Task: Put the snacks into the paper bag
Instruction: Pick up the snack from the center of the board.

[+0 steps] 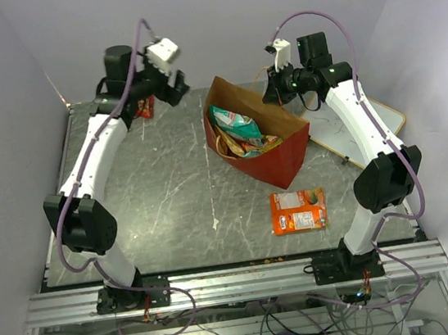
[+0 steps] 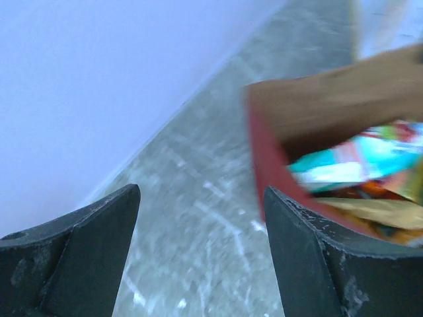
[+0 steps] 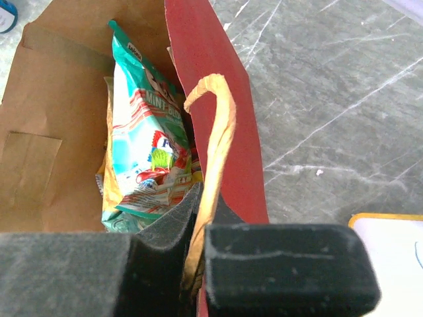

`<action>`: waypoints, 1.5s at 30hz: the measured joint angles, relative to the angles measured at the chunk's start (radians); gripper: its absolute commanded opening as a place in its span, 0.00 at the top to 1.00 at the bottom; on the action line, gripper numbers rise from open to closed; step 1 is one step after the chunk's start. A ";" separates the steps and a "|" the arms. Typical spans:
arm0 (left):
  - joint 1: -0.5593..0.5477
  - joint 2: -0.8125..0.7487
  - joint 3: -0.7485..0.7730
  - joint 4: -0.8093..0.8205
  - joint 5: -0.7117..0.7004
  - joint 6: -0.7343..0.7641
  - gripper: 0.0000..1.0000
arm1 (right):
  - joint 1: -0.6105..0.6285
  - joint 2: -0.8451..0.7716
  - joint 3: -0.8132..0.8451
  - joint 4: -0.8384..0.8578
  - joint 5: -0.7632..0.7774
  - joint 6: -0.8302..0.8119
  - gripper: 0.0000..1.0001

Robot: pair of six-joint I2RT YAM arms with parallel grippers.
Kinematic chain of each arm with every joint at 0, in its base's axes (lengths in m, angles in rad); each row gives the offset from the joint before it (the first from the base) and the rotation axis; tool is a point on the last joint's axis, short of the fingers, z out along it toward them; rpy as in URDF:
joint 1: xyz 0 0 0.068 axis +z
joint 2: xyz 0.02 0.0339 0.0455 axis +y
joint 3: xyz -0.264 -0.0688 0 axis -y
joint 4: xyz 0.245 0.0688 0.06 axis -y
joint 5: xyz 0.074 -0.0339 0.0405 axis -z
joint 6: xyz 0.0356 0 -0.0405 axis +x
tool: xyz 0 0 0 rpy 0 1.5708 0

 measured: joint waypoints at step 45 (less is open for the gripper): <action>0.504 0.818 0.303 0.245 -0.244 -0.679 0.29 | 0.000 0.026 0.002 -0.004 -0.020 -0.006 1.00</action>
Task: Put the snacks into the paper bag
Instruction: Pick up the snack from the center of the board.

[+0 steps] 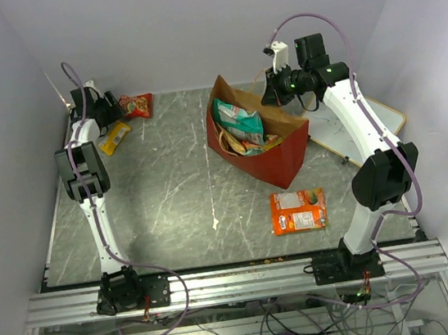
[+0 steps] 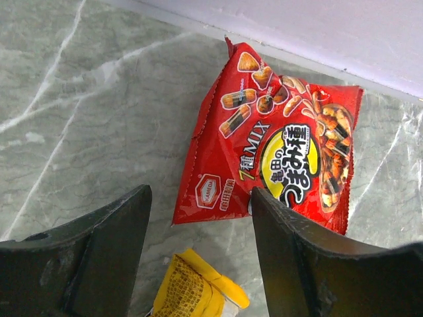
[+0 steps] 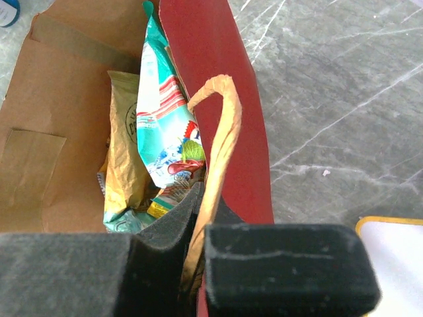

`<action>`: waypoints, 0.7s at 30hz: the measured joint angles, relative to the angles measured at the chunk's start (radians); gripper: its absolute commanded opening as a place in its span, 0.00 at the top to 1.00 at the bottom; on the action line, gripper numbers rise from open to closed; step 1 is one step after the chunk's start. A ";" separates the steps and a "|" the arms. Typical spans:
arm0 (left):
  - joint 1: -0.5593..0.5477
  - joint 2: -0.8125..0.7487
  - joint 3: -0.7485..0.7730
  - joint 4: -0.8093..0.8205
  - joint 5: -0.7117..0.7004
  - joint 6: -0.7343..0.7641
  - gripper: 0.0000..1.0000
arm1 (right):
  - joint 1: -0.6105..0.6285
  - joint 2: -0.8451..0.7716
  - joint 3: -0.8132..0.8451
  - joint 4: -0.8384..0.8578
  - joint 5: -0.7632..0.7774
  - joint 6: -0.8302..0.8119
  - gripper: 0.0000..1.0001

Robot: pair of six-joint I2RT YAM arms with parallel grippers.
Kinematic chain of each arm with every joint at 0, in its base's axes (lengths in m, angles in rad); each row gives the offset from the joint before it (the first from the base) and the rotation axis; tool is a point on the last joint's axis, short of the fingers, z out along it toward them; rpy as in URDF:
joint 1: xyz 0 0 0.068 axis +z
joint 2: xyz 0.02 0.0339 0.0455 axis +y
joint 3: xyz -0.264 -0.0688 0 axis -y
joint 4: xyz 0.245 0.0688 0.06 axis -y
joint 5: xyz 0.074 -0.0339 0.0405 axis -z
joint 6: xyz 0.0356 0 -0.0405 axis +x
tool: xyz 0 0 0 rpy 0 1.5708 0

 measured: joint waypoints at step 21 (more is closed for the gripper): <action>0.021 0.116 0.087 0.094 0.228 -0.176 0.92 | 0.000 0.000 0.000 0.000 0.002 -0.001 1.00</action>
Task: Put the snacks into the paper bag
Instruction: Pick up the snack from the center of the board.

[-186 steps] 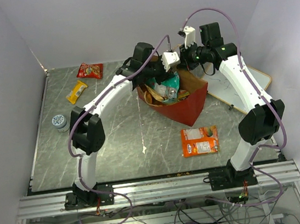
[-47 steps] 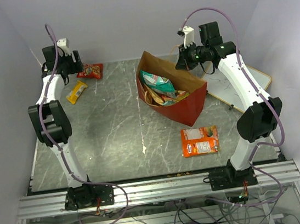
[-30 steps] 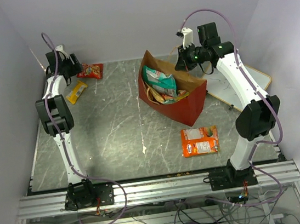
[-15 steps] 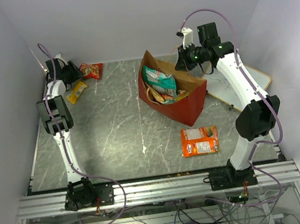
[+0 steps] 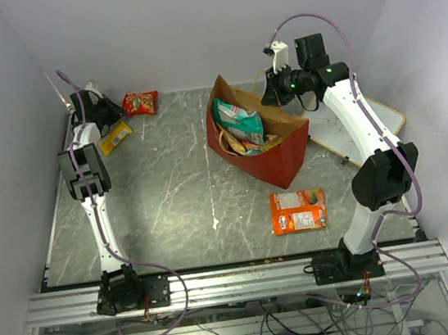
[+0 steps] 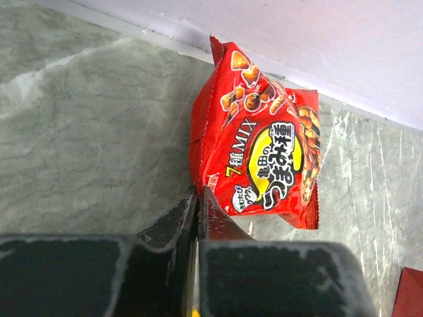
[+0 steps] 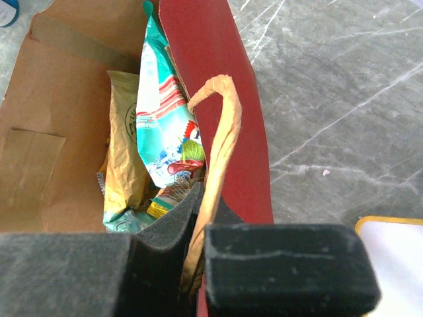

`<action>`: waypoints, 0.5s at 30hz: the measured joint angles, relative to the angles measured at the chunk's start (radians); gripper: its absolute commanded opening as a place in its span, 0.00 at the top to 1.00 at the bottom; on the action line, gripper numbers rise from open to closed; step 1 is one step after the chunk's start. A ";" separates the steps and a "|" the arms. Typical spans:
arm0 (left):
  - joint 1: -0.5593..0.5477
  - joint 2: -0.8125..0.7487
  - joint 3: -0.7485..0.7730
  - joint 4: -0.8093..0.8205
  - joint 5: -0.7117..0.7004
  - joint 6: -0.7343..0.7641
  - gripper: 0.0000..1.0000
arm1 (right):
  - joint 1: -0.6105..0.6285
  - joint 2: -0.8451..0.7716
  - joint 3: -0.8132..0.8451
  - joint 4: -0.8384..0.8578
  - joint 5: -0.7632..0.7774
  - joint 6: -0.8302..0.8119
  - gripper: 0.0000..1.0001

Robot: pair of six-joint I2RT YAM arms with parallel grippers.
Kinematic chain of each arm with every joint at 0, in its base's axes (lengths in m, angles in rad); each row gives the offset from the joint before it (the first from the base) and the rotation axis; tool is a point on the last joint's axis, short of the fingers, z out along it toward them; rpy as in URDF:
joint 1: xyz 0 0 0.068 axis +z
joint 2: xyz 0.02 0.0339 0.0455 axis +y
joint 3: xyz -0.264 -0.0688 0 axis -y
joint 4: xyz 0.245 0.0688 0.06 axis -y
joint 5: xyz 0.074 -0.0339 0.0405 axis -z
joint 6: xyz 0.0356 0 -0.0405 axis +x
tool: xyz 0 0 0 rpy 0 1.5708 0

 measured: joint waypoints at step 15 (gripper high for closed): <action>0.000 -0.178 -0.081 0.048 0.084 0.053 0.93 | 0.000 0.000 -0.006 0.003 -0.005 0.000 1.00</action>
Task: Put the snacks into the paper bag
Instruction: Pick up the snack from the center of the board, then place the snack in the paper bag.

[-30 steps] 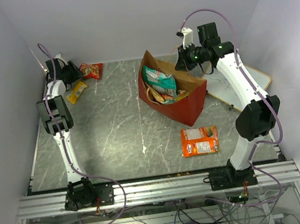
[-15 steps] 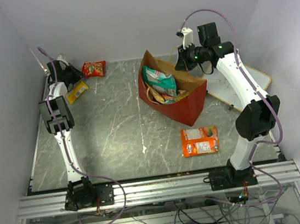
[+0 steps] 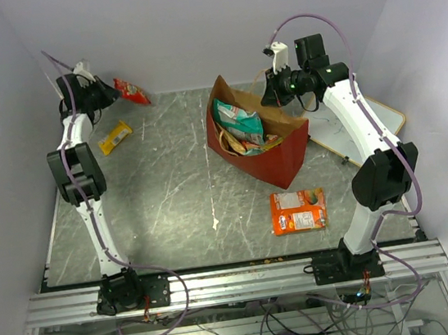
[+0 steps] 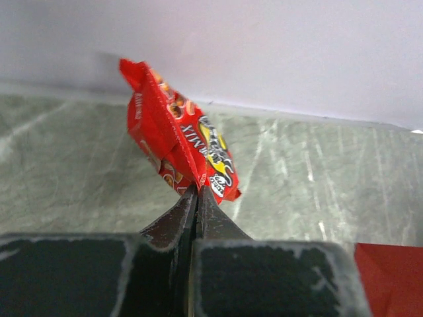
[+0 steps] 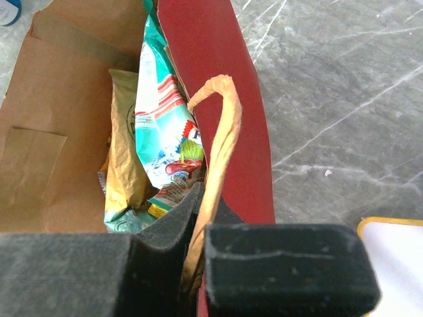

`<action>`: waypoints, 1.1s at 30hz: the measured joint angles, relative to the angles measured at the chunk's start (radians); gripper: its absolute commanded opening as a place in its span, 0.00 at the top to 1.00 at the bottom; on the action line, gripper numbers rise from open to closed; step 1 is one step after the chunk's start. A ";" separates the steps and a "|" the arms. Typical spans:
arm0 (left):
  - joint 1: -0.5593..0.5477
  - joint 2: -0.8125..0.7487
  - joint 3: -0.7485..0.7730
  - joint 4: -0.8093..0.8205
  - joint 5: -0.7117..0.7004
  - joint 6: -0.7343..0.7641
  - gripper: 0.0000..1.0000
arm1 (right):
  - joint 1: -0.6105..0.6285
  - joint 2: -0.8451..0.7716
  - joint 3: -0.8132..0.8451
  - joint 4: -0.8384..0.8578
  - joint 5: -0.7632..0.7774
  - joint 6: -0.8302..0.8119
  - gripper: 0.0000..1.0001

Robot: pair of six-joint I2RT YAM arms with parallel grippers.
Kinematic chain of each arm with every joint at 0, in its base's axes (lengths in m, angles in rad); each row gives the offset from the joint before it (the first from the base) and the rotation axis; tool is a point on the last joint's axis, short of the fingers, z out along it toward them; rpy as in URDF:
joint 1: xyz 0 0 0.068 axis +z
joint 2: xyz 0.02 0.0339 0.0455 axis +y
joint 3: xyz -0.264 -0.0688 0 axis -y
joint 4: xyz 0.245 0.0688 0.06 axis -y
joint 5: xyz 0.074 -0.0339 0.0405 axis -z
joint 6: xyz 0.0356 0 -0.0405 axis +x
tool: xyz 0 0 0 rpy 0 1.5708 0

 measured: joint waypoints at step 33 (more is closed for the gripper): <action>-0.409 -0.964 -0.297 -0.272 0.139 0.358 0.93 | 0.000 0.000 0.001 -0.001 -0.041 0.001 1.00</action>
